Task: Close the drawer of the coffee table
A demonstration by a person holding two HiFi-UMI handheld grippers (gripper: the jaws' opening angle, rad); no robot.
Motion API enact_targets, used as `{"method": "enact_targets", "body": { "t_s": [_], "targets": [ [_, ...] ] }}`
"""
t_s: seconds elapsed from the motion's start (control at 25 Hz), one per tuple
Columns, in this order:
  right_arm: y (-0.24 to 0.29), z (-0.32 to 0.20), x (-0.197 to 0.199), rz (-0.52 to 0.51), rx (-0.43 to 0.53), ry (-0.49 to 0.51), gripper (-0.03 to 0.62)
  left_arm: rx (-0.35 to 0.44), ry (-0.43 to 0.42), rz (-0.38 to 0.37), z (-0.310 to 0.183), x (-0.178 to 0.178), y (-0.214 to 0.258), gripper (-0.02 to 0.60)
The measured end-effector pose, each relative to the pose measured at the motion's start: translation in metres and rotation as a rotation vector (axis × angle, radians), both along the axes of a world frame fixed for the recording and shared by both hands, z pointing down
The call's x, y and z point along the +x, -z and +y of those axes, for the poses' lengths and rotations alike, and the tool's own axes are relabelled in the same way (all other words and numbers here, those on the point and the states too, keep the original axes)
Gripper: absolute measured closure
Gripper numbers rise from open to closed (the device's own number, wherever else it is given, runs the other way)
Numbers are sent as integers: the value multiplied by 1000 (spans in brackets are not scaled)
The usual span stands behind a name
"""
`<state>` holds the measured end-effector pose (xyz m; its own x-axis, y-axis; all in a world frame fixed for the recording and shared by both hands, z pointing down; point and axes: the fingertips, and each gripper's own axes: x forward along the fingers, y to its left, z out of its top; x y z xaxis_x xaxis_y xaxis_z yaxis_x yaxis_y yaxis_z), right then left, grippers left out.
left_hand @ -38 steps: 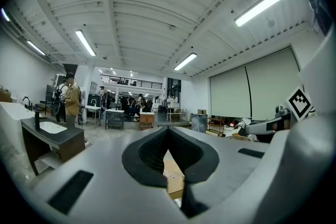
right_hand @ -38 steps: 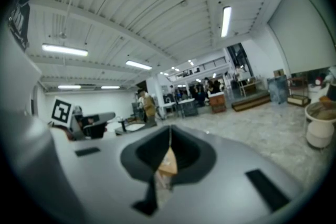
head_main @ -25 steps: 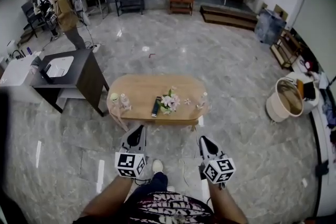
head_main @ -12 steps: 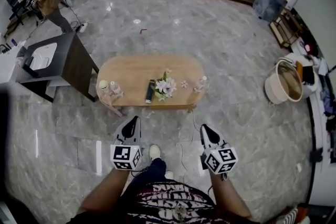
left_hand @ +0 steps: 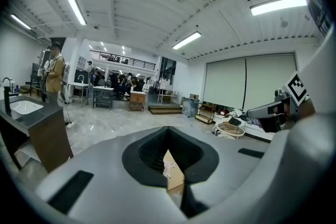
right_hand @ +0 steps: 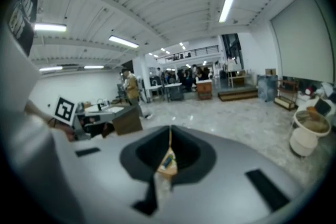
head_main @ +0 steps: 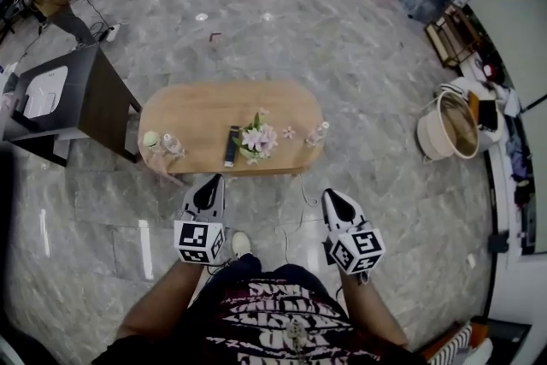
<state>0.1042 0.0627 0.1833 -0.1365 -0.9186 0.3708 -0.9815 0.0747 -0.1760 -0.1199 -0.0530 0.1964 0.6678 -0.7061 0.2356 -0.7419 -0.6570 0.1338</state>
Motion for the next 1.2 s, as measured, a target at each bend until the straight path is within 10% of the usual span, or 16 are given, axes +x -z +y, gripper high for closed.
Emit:
{"method": "enact_targets", "body": {
  "t_s": [0.44, 1.2],
  "targets": [
    [-25, -17, 32, -17, -75, -68, 559, -96, -51, -61, -18, 10, -52, 560],
    [-154, -107, 150, -19, -256, 134, 559, -256, -79, -344, -53, 57, -170, 560]
  ]
}}
